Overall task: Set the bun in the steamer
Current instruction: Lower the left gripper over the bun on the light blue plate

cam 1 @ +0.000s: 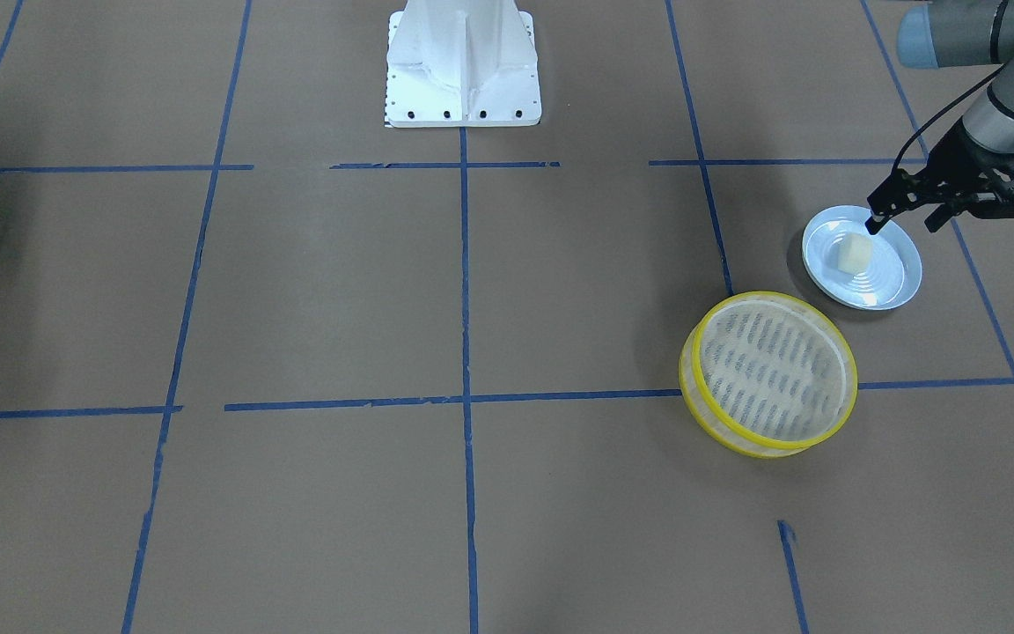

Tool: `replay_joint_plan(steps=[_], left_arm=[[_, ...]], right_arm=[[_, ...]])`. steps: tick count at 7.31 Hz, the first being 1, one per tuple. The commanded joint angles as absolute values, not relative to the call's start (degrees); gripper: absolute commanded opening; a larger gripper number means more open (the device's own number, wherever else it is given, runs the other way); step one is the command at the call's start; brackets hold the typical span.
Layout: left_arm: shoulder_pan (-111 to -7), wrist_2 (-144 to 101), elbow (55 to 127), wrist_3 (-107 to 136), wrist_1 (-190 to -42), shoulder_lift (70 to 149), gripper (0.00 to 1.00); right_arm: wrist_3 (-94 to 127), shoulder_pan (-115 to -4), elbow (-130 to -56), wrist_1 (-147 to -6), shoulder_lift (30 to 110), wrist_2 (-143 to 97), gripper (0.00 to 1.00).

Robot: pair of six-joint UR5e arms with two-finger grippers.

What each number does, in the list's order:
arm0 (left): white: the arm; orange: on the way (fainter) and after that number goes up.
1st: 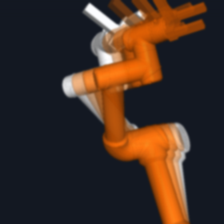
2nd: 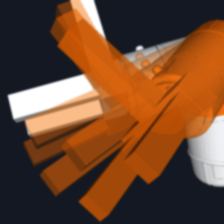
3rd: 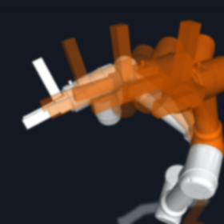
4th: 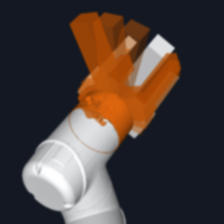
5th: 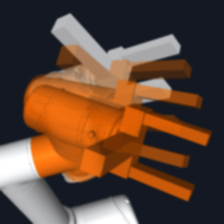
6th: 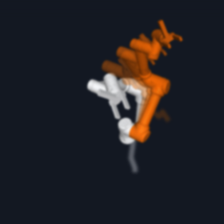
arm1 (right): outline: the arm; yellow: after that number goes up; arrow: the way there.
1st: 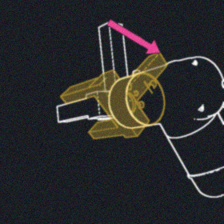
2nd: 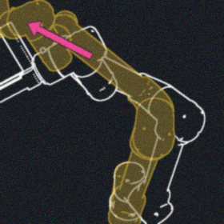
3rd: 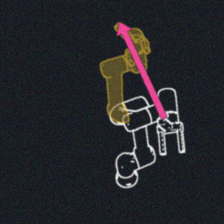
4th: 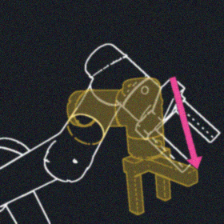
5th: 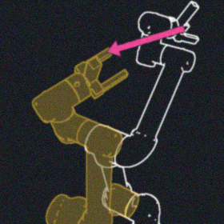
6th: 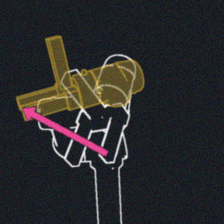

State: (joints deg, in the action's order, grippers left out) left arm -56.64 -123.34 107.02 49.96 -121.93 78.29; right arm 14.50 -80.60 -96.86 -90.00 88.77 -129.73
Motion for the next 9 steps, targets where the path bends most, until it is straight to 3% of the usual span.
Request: replay_joint_plan(steps=[1,5,9], left_arm=[[-52.6,-120.0,105.9,51.4,-122.8,78.3,1.00],[-50.4,-118.8,100.4,50.8,-123.0,81.4,1.00],[-48.4,-118.9,100.1,48.7,-123.0,81.2,1.00]], right_arm=[[14.5,-80.6,-96.9,-90.0,88.8,-129.7,1.00],[14.5,-80.5,-96.9,-90.0,88.8,-129.7,1.00],[14.5,-80.5,-96.9,-90.0,88.8,-129.7,1.00]])
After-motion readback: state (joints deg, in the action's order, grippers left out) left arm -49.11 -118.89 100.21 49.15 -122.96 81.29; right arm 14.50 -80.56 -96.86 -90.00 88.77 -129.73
